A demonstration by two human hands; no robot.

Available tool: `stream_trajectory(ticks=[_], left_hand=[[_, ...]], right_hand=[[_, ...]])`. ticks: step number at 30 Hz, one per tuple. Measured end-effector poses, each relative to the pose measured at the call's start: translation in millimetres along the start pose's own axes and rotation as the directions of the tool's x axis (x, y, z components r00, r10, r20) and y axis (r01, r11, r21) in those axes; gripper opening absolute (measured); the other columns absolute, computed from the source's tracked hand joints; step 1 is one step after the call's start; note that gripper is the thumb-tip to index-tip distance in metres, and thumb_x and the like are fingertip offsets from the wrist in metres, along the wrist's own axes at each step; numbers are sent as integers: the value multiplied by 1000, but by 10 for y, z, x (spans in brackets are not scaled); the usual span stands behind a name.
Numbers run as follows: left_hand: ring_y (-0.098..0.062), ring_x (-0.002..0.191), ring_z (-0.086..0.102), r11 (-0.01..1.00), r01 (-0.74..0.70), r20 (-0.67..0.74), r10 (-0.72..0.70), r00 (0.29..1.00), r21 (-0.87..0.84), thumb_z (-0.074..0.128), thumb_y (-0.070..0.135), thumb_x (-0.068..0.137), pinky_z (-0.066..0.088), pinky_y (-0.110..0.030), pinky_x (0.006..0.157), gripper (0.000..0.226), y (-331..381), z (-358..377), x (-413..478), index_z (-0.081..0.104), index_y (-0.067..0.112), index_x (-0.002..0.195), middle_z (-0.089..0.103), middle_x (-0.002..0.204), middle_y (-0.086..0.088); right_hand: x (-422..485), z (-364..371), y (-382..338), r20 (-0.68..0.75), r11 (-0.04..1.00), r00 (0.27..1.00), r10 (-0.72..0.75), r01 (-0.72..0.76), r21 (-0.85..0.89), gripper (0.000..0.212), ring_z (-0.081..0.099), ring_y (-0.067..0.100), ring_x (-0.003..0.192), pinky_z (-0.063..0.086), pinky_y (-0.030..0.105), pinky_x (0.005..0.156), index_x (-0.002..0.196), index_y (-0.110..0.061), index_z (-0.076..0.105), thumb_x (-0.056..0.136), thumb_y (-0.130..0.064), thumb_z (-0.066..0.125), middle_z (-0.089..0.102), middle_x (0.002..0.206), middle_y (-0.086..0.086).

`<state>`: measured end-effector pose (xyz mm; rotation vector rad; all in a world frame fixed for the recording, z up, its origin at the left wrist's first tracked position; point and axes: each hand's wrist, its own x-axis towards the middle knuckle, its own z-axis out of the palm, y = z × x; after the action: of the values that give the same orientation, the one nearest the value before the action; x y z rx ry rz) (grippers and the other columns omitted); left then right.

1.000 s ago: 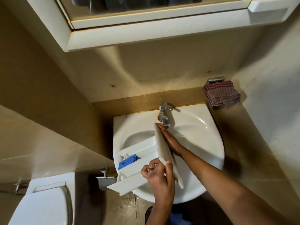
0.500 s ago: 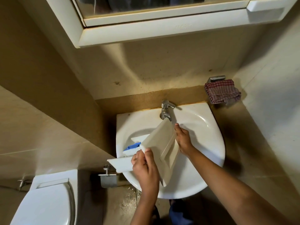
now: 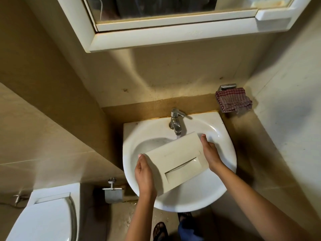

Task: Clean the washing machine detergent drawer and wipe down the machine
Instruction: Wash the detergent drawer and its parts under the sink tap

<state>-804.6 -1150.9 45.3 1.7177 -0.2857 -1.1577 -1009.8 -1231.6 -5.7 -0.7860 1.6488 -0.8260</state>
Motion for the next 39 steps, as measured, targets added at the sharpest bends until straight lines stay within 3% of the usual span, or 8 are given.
stream_trajectory(ticks=[4,9,14,20,24,29,33,39], left_hand=[[-29,119,51,980,175,-37,-179,983,-91,34,57,97,37,-47,108,60,-82,-57,-118,53,13,132,59,125,-8],[-28,76,55,867,450,155,-425,892,-213,42,45,94,44,-36,72,36,-239,-267,-196,55,16,76,59,77,-10],[-32,80,56,813,573,326,-517,791,-101,65,40,62,44,-36,70,50,-298,-380,-68,63,5,97,59,85,-16],[-31,67,63,763,646,485,-581,654,43,68,34,79,53,-38,68,41,-354,-267,93,64,3,105,66,80,-19],[-27,53,61,822,569,455,-518,724,31,72,6,68,53,-32,53,27,-460,-141,73,60,-3,91,63,65,-18],[-33,79,68,864,503,463,-434,773,-30,77,-2,71,58,-42,67,46,-610,8,132,61,-7,114,70,98,-24],[-26,69,58,933,358,376,-346,860,40,90,17,59,47,-36,62,74,-665,139,151,51,2,119,69,89,-15],[-16,63,49,949,309,347,-310,885,60,84,10,70,41,-24,46,60,-705,275,305,44,13,115,59,98,-13]], right_hand=[[-132,-61,216,-30,998,999,-44,46,48,83,50,24,78,40,33,72,104,15,50,88,-65,41,55,99,36],[-268,-85,347,-82,980,989,-120,131,150,103,53,28,74,43,37,70,93,21,47,72,-80,49,52,77,22],[-231,-20,396,-173,953,961,-217,247,174,111,45,25,65,36,34,64,68,16,40,52,-93,52,43,65,15],[-81,-15,322,-260,941,921,-289,323,97,94,42,22,61,32,30,62,62,9,45,63,-86,50,42,62,11],[1,37,149,-270,966,937,-223,249,69,62,46,42,71,34,32,69,75,12,51,90,-49,46,51,77,34],[223,155,137,-152,996,988,30,-16,90,49,53,23,103,41,39,98,123,-7,58,99,-45,37,58,112,6],[405,200,238,-58,973,988,145,-132,188,48,59,23,105,43,39,102,100,-15,63,101,-49,28,65,101,5],[451,159,155,49,935,983,175,-182,303,49,58,18,84,46,29,83,85,-10,59,95,-54,41,61,82,8]])
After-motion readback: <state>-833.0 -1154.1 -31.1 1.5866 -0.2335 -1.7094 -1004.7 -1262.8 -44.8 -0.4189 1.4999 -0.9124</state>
